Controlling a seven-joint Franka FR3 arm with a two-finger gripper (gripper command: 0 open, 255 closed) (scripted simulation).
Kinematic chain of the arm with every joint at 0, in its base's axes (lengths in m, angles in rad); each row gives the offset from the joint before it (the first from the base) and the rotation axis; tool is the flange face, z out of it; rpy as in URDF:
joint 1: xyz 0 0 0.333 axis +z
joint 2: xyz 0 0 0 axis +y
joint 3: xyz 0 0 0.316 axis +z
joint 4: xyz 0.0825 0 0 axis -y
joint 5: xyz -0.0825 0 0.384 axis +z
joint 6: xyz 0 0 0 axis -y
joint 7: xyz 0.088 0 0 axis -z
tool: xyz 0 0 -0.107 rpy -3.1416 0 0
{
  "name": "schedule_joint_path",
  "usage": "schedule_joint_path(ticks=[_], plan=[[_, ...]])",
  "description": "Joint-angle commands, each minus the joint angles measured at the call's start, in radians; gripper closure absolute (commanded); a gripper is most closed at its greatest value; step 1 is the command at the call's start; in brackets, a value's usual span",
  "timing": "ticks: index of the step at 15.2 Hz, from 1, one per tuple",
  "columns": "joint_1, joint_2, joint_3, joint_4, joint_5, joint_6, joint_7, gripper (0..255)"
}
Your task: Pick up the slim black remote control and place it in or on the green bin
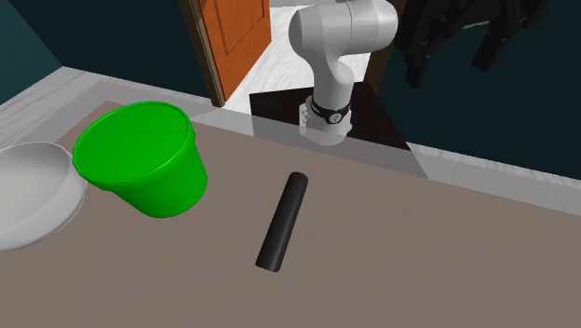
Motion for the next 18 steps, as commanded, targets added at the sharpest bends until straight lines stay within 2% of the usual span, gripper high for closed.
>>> schedule_joint_path(ticks=[1, 18], plan=[[0.000, 0.000, 0.000, 0.000, 0.000, 0.000, 0.000, 0], [-0.232, 0.304, -0.172, -0.150, -0.073, 0.375, 0.124, 0]])
